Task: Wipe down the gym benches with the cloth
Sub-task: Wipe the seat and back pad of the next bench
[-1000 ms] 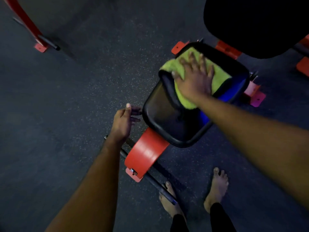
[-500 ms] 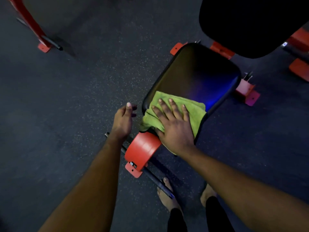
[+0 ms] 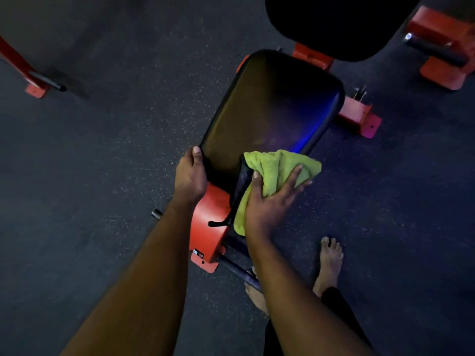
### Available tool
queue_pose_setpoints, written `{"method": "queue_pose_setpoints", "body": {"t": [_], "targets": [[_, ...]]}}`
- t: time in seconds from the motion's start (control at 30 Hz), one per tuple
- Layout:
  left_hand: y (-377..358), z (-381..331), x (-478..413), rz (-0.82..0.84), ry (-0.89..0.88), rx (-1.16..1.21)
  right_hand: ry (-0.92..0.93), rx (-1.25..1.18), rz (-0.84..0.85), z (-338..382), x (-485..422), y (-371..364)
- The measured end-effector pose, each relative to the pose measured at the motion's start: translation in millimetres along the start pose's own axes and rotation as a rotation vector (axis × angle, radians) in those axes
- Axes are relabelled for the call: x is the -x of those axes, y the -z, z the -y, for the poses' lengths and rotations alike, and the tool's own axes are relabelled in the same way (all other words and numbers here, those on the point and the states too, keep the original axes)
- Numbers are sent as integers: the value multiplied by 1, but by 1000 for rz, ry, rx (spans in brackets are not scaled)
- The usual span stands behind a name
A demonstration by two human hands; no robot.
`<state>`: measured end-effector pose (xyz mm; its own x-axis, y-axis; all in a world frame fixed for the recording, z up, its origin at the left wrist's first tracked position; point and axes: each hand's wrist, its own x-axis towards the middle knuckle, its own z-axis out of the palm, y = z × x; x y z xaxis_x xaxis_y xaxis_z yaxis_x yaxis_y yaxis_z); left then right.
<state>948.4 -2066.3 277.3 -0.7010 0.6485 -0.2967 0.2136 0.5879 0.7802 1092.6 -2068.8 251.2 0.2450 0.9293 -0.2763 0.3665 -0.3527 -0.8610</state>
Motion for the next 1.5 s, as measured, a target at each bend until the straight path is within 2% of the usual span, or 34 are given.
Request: {"method": "queue_pose_setpoints", "body": {"t": [0.1,0.23,0.33,0.47,0.6,0.77,0.93,1.07,1.2,1.4,1.5], "targets": [[0,3,-5,1,-1,-42,-113,-82,6,11,-10,3],[-2,4,-2,-1,-16,-71,-243,-96,19,26,-83,15],[-3,-2,3,-8,-4,-77,-268,-69,50,40,-117,23],[-7,-15,3,4,41,-110,-197,-25,-33,28,-64,17],[-12,-20,0,25,74,-148,-276,-158,-37,16,-7,11],[-17,-22,-1,13,83,-161,-347,-123,19,21,-65,21],[-23,-23,-1,-29,89,-158,-305,-161,1,38,-134,24],[-33,-24,0,-113,95,-168,-229,-84,-25,23,-94,19],[-43,-38,-12,-220,154,-325,-238,-98,9,15,-69,21],[-55,-57,-40,-196,204,-408,-190,0,75,44,-156,31],[-57,-60,-40,-214,216,-436,-125,161,76,66,-204,31]]}}
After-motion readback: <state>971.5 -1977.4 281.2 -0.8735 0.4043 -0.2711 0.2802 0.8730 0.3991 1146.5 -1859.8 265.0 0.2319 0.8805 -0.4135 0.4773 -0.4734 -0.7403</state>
